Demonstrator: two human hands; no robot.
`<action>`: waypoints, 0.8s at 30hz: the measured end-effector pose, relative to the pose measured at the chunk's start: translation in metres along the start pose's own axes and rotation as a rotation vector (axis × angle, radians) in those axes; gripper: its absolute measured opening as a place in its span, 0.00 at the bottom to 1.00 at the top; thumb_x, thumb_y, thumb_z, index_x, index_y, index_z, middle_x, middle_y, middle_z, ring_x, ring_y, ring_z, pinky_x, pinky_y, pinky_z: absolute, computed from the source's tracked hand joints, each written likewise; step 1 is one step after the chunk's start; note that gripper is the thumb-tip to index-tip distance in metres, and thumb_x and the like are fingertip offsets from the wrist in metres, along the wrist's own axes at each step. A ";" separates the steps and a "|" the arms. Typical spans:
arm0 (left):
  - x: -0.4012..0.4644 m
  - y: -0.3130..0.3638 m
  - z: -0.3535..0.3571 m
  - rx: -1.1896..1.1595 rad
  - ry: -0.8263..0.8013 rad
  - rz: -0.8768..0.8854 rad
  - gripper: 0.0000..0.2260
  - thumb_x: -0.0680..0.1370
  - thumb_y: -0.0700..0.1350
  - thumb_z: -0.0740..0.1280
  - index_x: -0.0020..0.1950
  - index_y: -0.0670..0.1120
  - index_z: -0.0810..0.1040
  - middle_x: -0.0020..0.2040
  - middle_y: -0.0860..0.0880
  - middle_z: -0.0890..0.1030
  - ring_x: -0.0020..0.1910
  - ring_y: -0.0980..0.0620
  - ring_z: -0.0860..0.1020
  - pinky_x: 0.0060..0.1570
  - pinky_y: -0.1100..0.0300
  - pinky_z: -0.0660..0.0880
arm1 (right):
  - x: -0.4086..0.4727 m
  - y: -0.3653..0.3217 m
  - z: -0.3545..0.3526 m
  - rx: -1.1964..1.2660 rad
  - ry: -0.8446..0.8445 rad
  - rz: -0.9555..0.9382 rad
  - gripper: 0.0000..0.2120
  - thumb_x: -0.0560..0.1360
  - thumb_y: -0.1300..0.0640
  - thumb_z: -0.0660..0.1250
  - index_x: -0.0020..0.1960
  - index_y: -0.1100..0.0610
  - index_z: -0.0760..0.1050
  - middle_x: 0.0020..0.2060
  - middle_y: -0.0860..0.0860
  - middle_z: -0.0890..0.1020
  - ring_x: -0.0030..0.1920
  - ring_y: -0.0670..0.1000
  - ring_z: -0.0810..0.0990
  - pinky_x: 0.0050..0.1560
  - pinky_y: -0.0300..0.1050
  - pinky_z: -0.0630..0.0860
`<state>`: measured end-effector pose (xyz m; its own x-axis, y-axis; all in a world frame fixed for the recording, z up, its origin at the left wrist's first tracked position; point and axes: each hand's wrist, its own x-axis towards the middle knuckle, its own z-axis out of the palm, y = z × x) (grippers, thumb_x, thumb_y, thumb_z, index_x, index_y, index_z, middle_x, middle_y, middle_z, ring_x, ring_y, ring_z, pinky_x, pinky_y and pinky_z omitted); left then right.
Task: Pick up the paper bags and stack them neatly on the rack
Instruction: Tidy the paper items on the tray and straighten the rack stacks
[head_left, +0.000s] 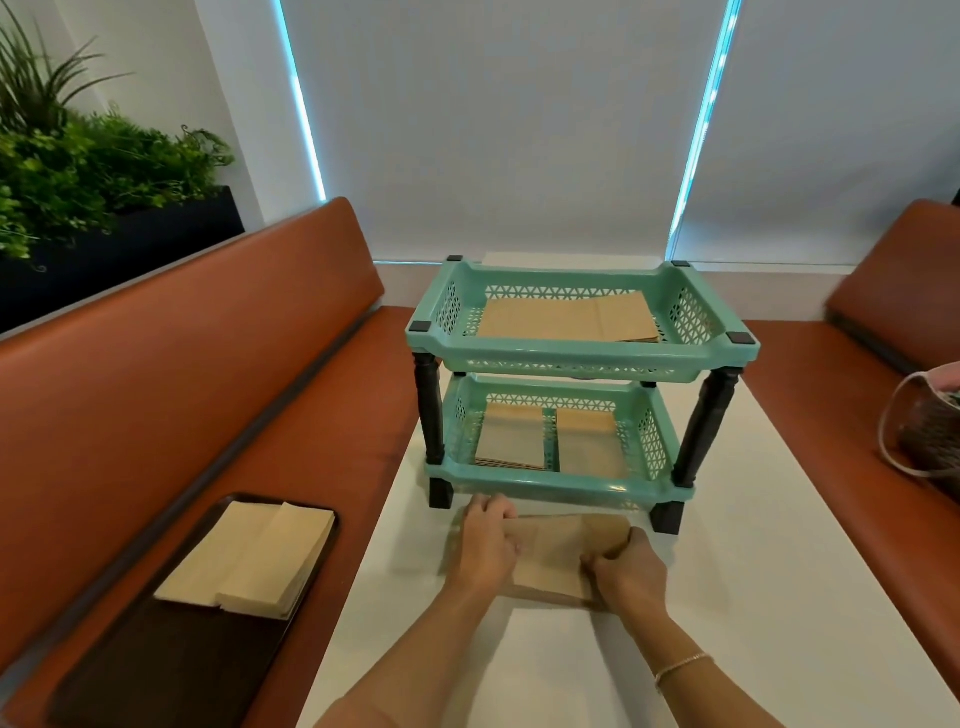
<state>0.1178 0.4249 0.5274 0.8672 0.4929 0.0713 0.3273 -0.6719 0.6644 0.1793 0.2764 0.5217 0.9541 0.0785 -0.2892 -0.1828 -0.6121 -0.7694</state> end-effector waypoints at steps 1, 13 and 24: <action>-0.001 -0.001 -0.002 -0.026 -0.004 0.006 0.11 0.74 0.36 0.68 0.44 0.50 0.69 0.53 0.54 0.68 0.55 0.55 0.71 0.55 0.67 0.71 | 0.001 0.001 0.000 -0.011 -0.001 0.006 0.23 0.71 0.59 0.71 0.62 0.62 0.67 0.55 0.59 0.77 0.54 0.58 0.76 0.52 0.48 0.73; -0.018 0.000 -0.040 -0.514 -0.246 -0.027 0.11 0.72 0.35 0.71 0.43 0.48 0.72 0.45 0.51 0.81 0.46 0.55 0.80 0.44 0.65 0.76 | -0.015 0.014 -0.031 0.184 -0.095 -0.096 0.27 0.63 0.59 0.77 0.57 0.51 0.69 0.51 0.50 0.77 0.53 0.53 0.75 0.56 0.48 0.75; -0.067 0.012 -0.029 -0.687 -0.150 -0.120 0.14 0.76 0.34 0.67 0.52 0.53 0.71 0.53 0.51 0.75 0.51 0.53 0.74 0.46 0.64 0.73 | -0.054 0.030 -0.036 0.490 -0.132 -0.193 0.15 0.67 0.73 0.70 0.45 0.55 0.74 0.43 0.53 0.80 0.45 0.54 0.78 0.43 0.46 0.77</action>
<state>0.0534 0.3995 0.5521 0.8984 0.4272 -0.1021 0.1559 -0.0928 0.9834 0.1311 0.2254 0.5342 0.9489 0.2709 -0.1617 -0.1272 -0.1404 -0.9819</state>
